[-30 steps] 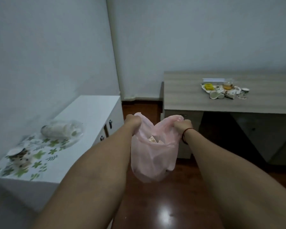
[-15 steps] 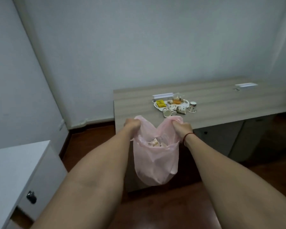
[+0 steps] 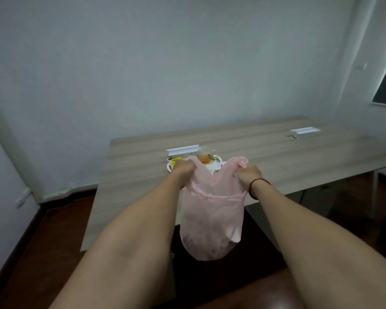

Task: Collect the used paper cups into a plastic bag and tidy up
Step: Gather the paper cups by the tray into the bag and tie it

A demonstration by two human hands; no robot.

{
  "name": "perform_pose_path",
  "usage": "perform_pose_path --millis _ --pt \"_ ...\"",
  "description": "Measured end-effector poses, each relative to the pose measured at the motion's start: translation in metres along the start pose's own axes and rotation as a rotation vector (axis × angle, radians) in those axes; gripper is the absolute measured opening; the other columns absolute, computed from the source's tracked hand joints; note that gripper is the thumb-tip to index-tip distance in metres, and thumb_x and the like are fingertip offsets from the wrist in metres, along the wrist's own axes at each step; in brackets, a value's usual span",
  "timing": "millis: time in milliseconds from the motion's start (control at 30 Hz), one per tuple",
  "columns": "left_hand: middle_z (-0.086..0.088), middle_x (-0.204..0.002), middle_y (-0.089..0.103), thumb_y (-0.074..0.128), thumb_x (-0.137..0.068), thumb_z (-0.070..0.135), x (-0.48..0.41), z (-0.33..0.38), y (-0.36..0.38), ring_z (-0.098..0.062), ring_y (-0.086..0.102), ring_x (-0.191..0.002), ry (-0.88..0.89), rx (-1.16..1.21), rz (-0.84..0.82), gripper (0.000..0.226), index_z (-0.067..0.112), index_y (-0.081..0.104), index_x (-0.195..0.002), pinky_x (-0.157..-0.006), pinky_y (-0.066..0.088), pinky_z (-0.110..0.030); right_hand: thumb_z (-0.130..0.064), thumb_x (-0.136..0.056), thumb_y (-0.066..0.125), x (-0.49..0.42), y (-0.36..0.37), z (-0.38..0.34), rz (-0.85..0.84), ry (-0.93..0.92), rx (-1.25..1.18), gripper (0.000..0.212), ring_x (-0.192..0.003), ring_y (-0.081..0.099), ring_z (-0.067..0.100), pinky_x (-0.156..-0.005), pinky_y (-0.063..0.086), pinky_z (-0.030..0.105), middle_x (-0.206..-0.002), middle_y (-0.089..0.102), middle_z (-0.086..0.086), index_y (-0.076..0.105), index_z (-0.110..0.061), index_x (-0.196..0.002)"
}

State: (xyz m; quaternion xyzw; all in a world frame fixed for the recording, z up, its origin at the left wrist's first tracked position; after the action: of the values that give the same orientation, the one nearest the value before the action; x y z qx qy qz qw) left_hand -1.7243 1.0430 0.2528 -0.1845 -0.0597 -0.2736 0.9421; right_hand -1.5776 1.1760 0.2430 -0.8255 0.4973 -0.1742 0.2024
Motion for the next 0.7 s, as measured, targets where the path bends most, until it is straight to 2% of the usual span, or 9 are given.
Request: perform_pose_path --millis 100,267,333,400,433,533,567,633,700 --pt "-0.02 -0.126 0.06 0.045 -0.097 0.012 -0.029 0.02 0.044 -0.032 0.061 -0.113 -0.013 -0.041 0.006 0.036 -0.004 0.053 -0.128 -0.084 0.049 -0.034 -0.016 -0.092 0.054 -0.048 -0.016 0.008 0.013 0.015 -0.043 0.035 -0.115 0.059 0.035 -0.087 0.047 0.034 -0.125 0.061 0.023 0.059 0.003 -0.121" --pt "-0.021 -0.128 0.059 0.043 -0.095 0.018 -0.092 0.046 0.097 -0.036 0.059 -0.115 -0.016 -0.044 0.012 0.042 -0.003 0.052 -0.13 -0.091 0.051 -0.037 -0.016 -0.093 0.055 -0.13 -0.038 0.011 0.062 0.017 -0.047 0.039 -0.122 0.055 0.037 -0.096 0.045 0.036 -0.132 0.056 0.025 0.056 0.006 -0.125" --pt "-0.02 -0.117 0.062 0.044 -0.093 0.017 -0.119 0.057 0.118 -0.035 0.062 -0.106 -0.008 -0.023 0.003 0.038 -0.001 0.054 -0.125 -0.079 0.049 -0.032 -0.02 -0.096 0.051 -0.168 -0.045 0.011 0.086 -0.002 -0.048 0.039 -0.122 0.054 0.038 -0.096 0.045 0.037 -0.131 0.056 0.026 0.056 0.007 -0.124" --pt "-0.015 -0.094 0.061 0.046 -0.092 0.014 -0.144 0.067 0.138 -0.028 0.06 -0.082 -0.02 -0.023 -0.029 0.028 0.001 0.058 -0.114 -0.063 0.043 -0.027 -0.024 -0.098 0.046 -0.203 -0.048 0.011 0.083 0.0 -0.057 0.042 -0.121 0.054 0.039 -0.096 0.045 0.038 -0.131 0.056 0.028 0.056 0.007 -0.124" --pt "-0.014 -0.091 0.06 0.048 -0.091 0.013 -0.153 0.072 0.148 -0.027 0.058 -0.078 -0.029 -0.019 -0.044 0.026 0.0 0.059 -0.111 -0.059 0.042 -0.026 -0.026 -0.098 0.044 -0.219 -0.05 0.01 0.08 0.006 -0.056 0.044 -0.121 0.054 0.039 -0.096 0.045 0.038 -0.13 0.056 0.028 0.056 0.007 -0.124" --pt "-0.02 -0.112 0.064 0.054 -0.083 0.015 -0.193 0.083 0.177 -0.033 0.064 -0.096 -0.032 -0.015 -0.028 0.037 -0.004 0.064 -0.113 -0.072 0.053 -0.032 -0.028 -0.099 0.041 -0.267 -0.06 0.006 0.093 0.011 -0.068 0.047 -0.121 0.054 0.04 -0.097 0.044 0.041 -0.13 0.056 0.029 0.055 0.008 -0.125" --pt "-0.019 -0.107 0.065 0.052 -0.084 0.015 -0.208 0.088 0.189 -0.032 0.064 -0.091 -0.035 0.007 -0.031 0.037 -0.004 0.064 -0.114 -0.071 0.052 -0.031 -0.028 -0.099 0.042 -0.284 -0.063 0.005 0.101 0.016 -0.084 0.047 -0.12 0.055 0.04 -0.097 0.045 0.041 -0.13 0.056 0.029 0.055 0.009 -0.124" --pt "-0.015 -0.091 0.063 0.046 -0.09 0.012 -0.22 0.097 0.206 -0.025 0.06 -0.069 -0.05 0.018 -0.061 0.035 -0.005 0.063 -0.115 -0.057 0.047 -0.025 -0.028 -0.098 0.043 -0.308 -0.07 0.006 0.125 0.023 -0.107 0.047 -0.12 0.056 0.04 -0.096 0.045 0.04 -0.129 0.056 0.029 0.055 0.009 -0.123" --pt "-0.013 -0.087 0.062 0.045 -0.092 0.015 -0.232 0.1 0.227 -0.022 0.057 -0.063 -0.074 0.005 -0.082 0.035 -0.003 0.063 -0.116 -0.052 0.045 -0.023 -0.027 -0.098 0.044 -0.328 -0.078 0.013 0.153 0.042 -0.095 0.045 -0.12 0.055 0.04 -0.096 0.045 0.041 -0.13 0.056 0.029 0.056 0.009 -0.122"
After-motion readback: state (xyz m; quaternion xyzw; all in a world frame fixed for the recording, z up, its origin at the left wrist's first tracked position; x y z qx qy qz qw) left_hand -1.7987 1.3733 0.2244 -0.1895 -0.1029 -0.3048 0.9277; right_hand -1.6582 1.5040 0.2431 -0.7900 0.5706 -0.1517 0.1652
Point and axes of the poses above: each hand's wrist, its own x-axis away from the middle knuckle, its own y-axis out of the palm, z = x × y, the point moved 3 cm from there along -x, towards the middle knuckle
